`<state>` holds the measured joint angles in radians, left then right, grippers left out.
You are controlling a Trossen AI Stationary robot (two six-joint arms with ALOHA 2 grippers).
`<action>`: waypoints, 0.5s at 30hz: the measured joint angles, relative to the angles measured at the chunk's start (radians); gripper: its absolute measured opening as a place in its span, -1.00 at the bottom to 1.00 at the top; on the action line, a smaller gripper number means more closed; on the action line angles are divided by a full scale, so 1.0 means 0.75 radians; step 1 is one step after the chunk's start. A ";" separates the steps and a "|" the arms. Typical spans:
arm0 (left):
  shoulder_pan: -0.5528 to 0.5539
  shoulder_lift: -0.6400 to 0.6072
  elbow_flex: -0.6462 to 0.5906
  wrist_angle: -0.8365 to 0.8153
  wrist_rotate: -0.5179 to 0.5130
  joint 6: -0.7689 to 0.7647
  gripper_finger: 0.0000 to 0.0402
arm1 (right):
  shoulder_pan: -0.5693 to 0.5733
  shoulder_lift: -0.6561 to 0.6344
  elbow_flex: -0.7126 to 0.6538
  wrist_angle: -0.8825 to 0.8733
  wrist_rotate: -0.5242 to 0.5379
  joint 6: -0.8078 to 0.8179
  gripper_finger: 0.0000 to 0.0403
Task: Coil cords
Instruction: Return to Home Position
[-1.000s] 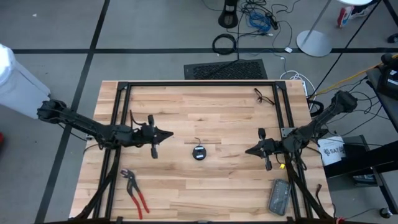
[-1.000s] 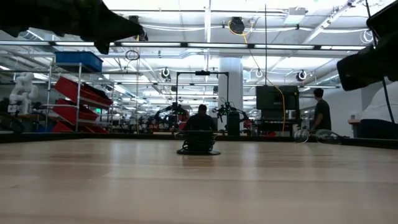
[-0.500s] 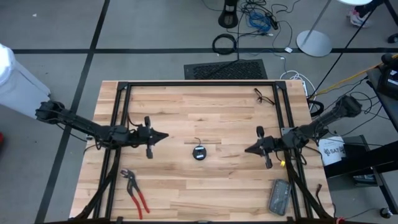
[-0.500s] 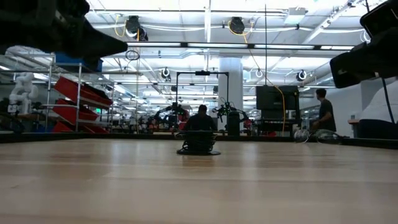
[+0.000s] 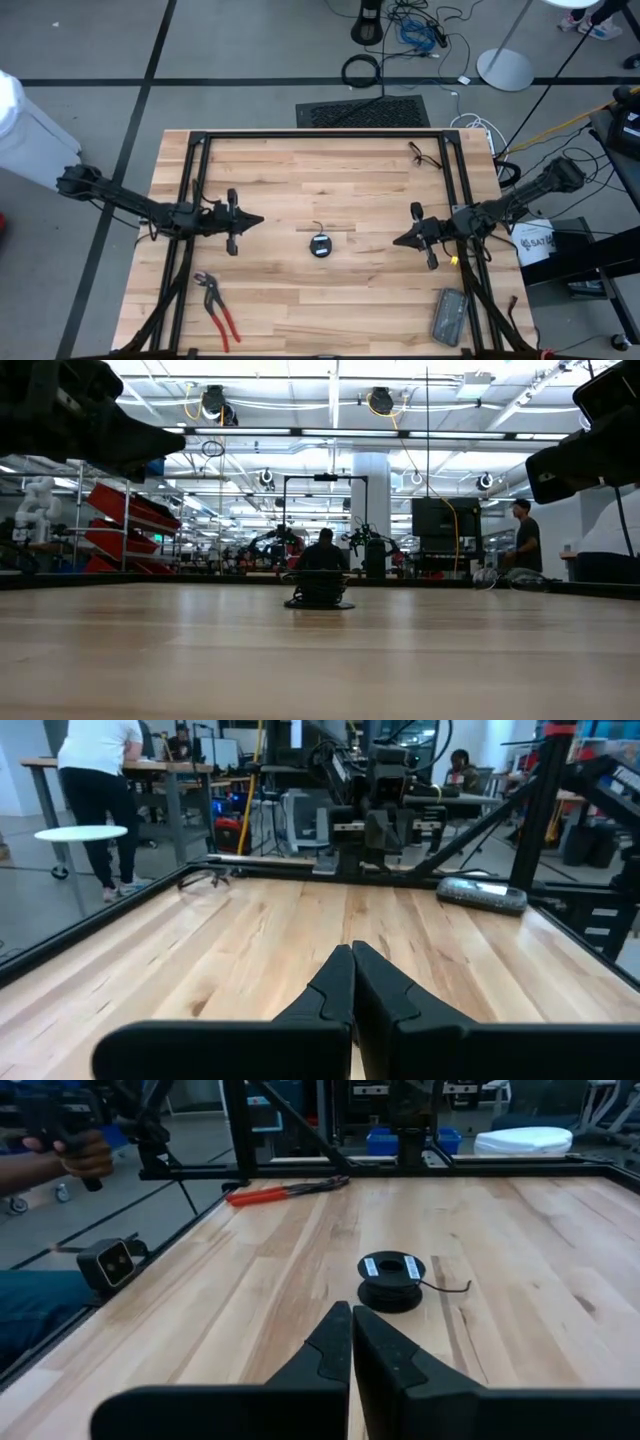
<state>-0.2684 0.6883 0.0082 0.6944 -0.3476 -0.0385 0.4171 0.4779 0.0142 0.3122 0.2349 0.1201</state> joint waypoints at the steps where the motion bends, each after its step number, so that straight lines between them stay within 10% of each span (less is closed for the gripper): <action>1: 0.000 -0.014 0.000 -0.011 0.003 0.003 -0.99 | -0.004 -0.003 0.000 0.001 -0.006 0.004 -1.00; 15: 0.000 -0.293 0.000 -0.292 0.003 0.029 -0.99 | -0.008 -0.064 0.001 -0.006 -0.044 -0.002 -1.00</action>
<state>-0.2684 0.4684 0.0078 0.4751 -0.3454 -0.0171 0.4110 0.4296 0.0147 0.3080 0.2016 0.1189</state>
